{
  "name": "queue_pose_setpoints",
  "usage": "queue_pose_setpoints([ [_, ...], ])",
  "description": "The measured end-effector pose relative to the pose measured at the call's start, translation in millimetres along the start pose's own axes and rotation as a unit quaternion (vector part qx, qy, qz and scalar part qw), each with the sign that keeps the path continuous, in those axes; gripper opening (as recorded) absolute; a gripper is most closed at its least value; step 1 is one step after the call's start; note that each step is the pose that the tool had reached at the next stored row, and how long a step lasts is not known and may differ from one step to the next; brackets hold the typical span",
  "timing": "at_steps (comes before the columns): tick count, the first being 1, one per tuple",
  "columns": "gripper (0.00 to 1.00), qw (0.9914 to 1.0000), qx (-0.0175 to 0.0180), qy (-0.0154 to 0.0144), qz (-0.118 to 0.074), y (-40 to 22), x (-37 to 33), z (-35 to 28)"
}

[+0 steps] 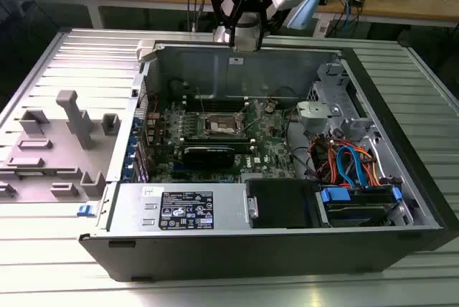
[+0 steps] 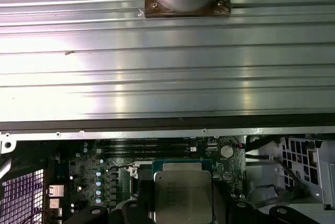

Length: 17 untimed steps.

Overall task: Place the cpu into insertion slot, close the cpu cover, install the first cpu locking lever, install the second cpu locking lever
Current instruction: 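Place the cpu into insertion slot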

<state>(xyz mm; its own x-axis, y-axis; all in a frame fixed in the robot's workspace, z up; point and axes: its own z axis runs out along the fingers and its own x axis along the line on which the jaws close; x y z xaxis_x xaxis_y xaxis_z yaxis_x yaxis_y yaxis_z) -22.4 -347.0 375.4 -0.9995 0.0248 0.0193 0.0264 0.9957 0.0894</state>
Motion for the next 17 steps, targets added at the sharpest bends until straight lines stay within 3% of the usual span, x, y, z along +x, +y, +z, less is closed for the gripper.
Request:
queue_pose_setpoints([
  [17, 0.54, 1.0, 0.0, 0.0, 0.0, -5.0, -0.1, -0.5],
])
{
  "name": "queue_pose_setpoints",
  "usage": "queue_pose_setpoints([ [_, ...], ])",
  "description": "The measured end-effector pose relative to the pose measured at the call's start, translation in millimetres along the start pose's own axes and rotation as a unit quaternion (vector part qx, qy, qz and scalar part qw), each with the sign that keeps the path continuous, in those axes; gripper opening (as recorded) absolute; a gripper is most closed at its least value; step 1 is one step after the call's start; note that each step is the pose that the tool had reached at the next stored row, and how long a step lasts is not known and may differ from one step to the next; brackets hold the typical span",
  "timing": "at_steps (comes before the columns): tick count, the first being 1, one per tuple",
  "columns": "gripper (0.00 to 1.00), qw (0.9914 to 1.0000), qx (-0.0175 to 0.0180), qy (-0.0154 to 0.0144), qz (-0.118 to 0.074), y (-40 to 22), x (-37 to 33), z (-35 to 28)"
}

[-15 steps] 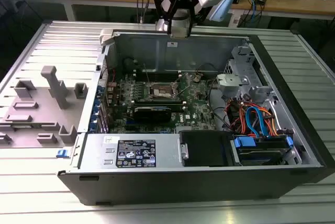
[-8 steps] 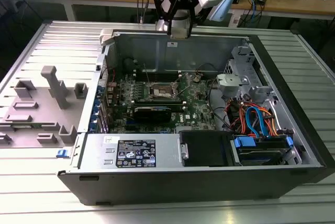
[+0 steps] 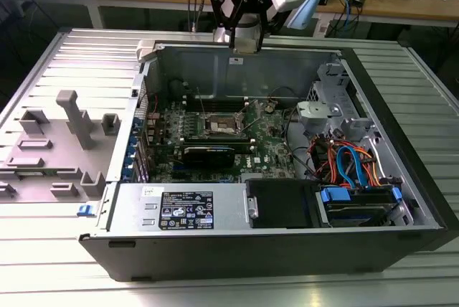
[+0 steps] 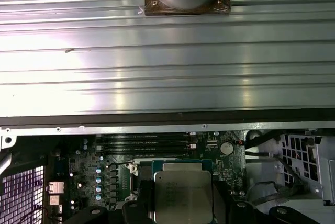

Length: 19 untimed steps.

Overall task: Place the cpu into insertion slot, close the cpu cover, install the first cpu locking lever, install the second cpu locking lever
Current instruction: 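Place the cpu into insertion slot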

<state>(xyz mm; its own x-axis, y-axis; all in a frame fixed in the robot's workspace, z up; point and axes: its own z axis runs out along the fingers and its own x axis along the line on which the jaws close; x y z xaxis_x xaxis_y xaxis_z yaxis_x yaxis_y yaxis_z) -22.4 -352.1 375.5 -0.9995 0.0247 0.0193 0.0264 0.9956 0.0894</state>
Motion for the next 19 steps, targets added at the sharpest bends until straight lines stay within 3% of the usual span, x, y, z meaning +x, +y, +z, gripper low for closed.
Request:
queue_pose_setpoints([
  [7, 0.54, 1.0, 0.0, 0.0, 0.0, -5.0, -0.1, -0.3],
  [17, 0.54, 1.0, 0.0, 0.0, 0.0, -5.4, -0.2, -0.4],
  [19, 0.54, 1.0, 0.0001, 0.0, 0.0, -8.2, -0.2, -0.6],
])
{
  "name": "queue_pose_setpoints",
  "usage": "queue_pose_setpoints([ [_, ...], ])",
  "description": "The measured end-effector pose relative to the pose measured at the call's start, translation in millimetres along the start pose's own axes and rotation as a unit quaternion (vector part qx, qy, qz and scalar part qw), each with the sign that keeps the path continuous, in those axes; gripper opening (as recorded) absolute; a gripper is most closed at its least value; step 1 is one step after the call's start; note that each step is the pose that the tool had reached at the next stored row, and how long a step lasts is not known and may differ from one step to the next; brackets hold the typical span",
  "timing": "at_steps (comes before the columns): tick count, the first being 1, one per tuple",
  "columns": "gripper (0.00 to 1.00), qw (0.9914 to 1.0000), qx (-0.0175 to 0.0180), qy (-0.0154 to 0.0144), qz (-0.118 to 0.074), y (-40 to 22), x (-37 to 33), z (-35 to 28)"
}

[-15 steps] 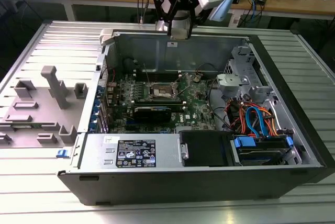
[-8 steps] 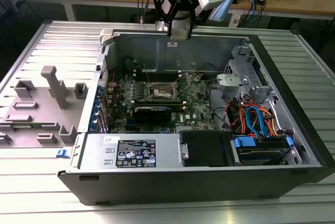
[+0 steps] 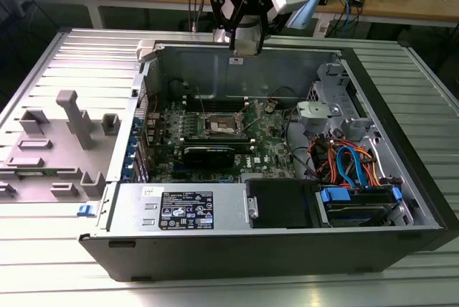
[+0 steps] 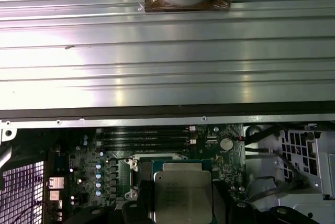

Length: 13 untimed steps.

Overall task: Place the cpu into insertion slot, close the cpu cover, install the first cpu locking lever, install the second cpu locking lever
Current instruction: 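Place the cpu into insertion slot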

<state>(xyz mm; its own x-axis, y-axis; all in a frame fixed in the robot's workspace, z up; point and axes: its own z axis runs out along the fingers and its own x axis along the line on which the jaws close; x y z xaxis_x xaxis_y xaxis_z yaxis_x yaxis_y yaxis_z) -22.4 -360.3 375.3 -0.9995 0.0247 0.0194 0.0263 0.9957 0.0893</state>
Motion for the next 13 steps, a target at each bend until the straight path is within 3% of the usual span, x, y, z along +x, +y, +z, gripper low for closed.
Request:
queue_pose_setpoints([
  [2, 0.54, 0.99999, 0.0, -0.0004, 0.005, -1.6, 0.0, 0.2],
  [4, 0.54, 0.99954, -0.0004, -0.0027, 0.03, -1.8, -0.1, 1.2],
  [7, 0.54, 0.9986, -0.0009, -0.0048, 0.053, -1.8, -0.1, 2.3],
  [13, 0.54, 0.99519, -0.0017, -0.0088, 0.098, -2.1, -0.1, 5.0],
])
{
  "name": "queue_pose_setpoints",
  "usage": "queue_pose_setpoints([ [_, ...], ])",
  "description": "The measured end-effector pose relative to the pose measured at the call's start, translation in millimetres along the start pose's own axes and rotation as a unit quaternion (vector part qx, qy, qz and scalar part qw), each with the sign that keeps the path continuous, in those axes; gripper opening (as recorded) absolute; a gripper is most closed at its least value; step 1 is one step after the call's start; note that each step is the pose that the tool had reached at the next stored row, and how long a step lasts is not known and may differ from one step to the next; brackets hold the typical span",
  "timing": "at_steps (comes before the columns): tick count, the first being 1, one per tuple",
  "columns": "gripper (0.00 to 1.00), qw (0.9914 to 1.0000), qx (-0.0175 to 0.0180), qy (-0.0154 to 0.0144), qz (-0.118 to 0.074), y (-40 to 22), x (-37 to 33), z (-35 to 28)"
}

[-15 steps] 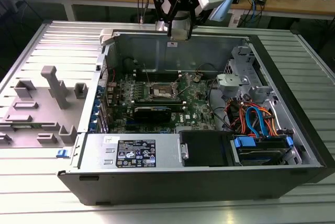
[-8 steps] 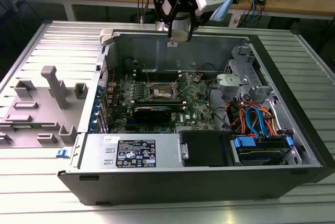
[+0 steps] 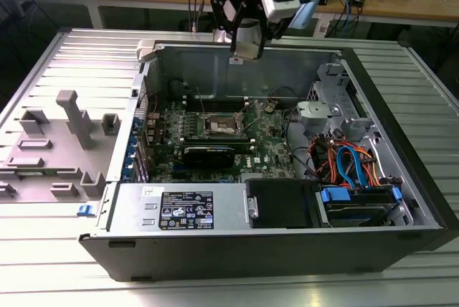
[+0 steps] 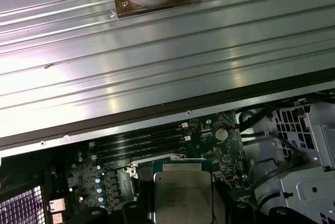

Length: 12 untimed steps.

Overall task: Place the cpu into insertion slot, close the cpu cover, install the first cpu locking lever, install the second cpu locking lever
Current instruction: 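Place the cpu into insertion slot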

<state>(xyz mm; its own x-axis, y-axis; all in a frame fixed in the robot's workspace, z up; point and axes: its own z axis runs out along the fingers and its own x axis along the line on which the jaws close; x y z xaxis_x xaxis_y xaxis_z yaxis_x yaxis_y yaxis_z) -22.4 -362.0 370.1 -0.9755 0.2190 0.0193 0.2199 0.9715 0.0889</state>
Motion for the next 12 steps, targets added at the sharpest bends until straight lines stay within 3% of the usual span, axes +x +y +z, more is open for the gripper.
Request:
queue_pose_setpoints([
  [4, 0.54, 0.99947, -0.0006, -0.0029, 0.032, -0.2, -0.1, 2.4],
  [8, 0.54, 0.99929, -0.0008, -0.0033, 0.037, -6.9, -1.5, 3.9],
  [12, 0.54, 0.99849, -0.0009, -0.0049, 0.055, -7.0, -1.6, 4.5],
])
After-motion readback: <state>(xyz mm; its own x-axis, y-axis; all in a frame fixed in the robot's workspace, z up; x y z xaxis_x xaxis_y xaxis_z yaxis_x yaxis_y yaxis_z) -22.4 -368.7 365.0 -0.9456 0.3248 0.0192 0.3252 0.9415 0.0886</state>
